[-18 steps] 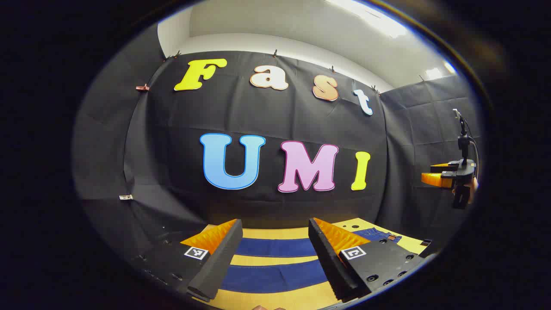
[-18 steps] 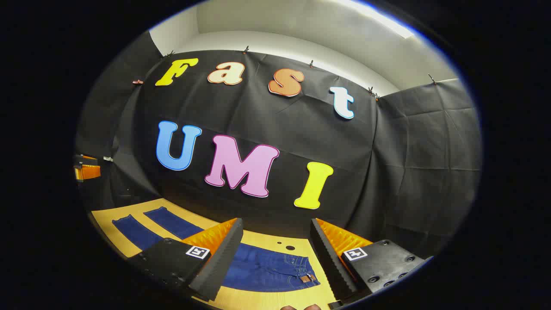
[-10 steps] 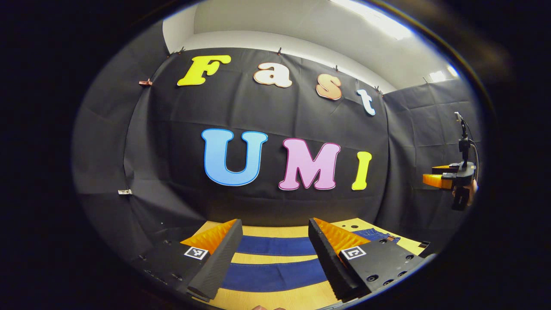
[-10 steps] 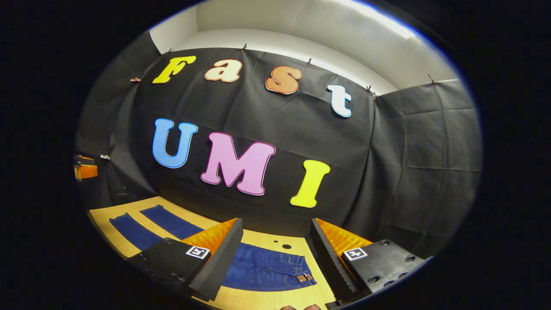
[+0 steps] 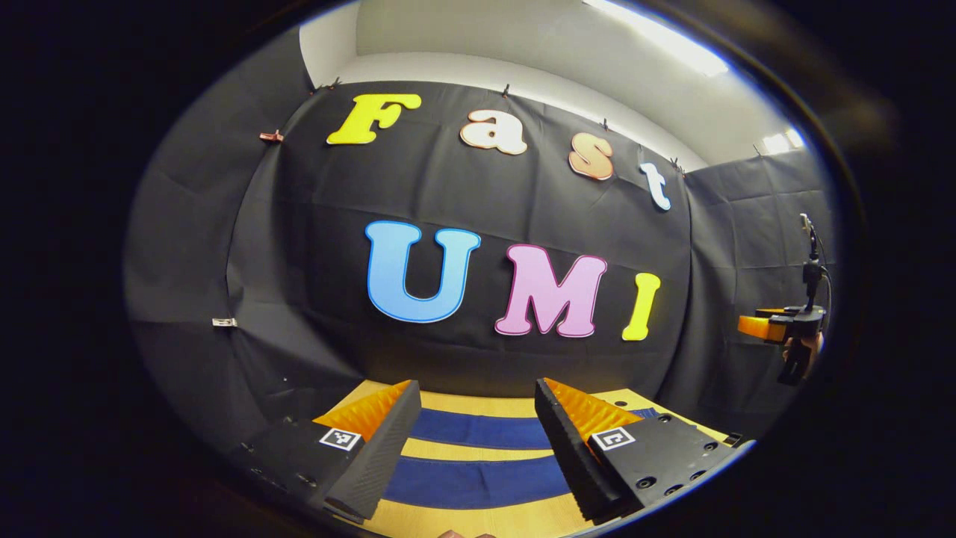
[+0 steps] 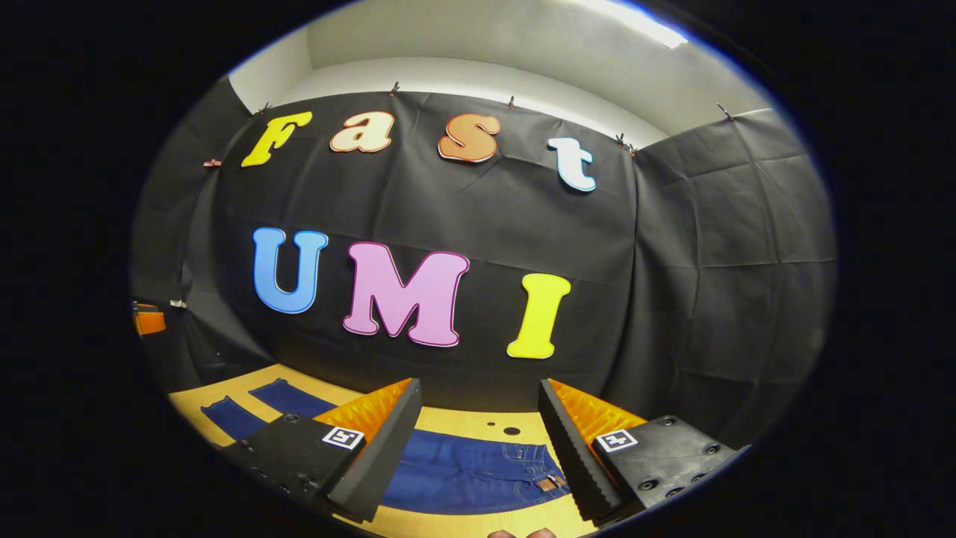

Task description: Grasp the waist and the cuffs of the jeans and fold them to make the two legs overlap; first hold the waist and fold one-third of the jeans toward the cuffs, then hold the cuffs and fold the remaining one-third in the same direction to finish folding.

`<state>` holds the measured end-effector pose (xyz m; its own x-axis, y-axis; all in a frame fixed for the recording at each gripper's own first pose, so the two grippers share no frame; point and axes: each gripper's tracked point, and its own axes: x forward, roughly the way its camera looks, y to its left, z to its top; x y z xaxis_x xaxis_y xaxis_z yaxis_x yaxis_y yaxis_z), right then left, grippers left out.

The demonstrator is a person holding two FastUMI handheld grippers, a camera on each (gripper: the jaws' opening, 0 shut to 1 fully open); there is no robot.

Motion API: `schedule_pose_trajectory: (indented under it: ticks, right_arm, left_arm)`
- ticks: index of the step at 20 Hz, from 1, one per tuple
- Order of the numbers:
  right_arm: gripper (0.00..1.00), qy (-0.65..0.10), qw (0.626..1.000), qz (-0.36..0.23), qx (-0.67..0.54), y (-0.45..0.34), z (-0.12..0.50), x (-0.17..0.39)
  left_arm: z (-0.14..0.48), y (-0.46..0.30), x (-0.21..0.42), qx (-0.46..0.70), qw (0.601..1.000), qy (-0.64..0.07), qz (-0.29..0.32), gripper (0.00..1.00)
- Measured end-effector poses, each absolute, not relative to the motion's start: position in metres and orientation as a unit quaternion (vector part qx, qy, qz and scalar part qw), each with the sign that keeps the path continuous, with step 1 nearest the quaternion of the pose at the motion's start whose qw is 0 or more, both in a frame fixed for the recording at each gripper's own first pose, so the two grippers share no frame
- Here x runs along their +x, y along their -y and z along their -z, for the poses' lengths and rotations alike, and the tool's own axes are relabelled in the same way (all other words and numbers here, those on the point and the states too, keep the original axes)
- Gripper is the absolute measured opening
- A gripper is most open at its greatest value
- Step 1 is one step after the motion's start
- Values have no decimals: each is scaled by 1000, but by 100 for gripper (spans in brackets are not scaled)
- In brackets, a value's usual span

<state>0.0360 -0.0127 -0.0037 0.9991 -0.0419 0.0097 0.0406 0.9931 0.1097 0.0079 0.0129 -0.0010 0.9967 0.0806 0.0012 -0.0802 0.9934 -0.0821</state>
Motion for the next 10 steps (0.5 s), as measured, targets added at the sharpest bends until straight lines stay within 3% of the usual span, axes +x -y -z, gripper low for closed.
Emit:
schedule_pose_trajectory:
  ticks: [10]
  right_arm:
    - [96, -59, 998, -33, -10, -18, 53, 76]
  left_arm:
    - [61, -51, -10, 17, 996, -68, -58, 96]
